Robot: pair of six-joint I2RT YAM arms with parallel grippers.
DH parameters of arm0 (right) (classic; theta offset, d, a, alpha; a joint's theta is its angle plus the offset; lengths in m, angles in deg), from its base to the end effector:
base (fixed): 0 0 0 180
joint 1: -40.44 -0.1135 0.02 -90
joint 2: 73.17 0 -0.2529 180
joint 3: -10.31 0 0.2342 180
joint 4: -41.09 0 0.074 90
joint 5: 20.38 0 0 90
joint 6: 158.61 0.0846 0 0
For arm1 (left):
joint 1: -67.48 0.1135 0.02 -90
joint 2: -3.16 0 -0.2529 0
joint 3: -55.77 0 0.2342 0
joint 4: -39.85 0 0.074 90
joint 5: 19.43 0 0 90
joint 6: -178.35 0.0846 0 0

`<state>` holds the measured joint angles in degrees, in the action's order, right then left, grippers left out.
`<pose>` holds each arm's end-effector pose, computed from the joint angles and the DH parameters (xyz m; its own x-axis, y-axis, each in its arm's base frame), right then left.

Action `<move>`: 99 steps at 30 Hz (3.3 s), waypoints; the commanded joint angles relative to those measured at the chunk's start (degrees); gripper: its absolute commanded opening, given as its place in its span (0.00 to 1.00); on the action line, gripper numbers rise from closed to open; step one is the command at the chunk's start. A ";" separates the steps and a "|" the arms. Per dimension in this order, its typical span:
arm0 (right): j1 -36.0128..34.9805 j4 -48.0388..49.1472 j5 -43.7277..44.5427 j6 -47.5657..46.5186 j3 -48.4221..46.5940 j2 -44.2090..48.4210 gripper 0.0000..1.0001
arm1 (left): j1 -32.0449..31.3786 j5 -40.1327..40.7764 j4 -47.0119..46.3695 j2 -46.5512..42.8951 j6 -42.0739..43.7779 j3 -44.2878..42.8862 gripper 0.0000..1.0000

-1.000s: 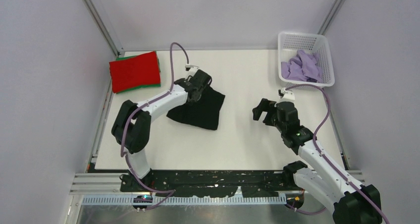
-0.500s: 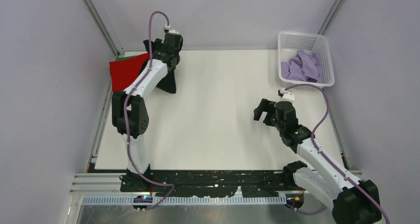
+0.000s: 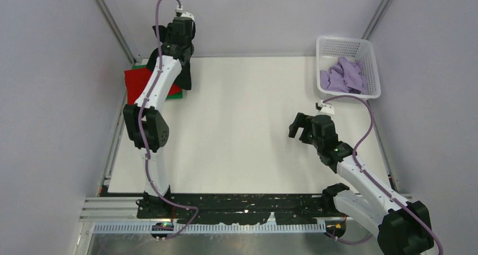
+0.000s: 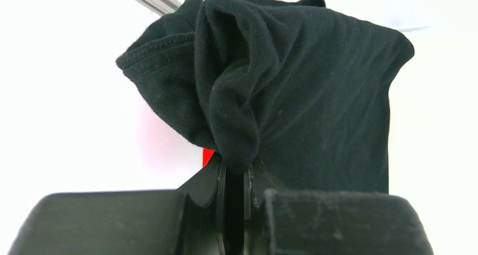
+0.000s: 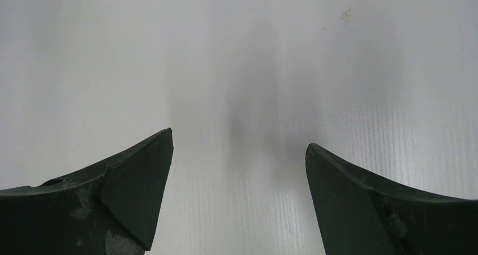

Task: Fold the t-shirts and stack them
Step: Put the neatly folded tshirt into the corner of the board with the left arm, then reset both arms

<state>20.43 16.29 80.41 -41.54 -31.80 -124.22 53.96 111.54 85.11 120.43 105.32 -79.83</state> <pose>0.2150 0.0614 0.1865 -0.5511 0.2751 -0.7878 0.0684 0.9558 0.2858 0.4808 -0.0585 0.3495 -0.5355 0.3554 -0.7661 -0.2463 0.8020 0.5442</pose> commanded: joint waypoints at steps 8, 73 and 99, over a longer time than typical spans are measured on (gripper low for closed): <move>0.19 0.86 1.17 -0.70 -1.66 -1.14 0.96 | 2.12 -1.61 -0.20 -2.82 -1.61 -2.93 0.00; 0.24 -6.16 11.26 -3.41 -6.85 -1.81 0.95 | 15.28 -34.65 -0.89 -12.80 -34.50 12.73 1.00; 0.15 -2.66 11.23 1.17 6.81 15.17 0.95 | -11.79 -31.93 -20.41 -74.77 -47.82 92.53 1.00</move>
<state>20.43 10.32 90.05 -40.99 -25.66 -110.77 42.31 79.47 71.41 48.52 58.50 13.72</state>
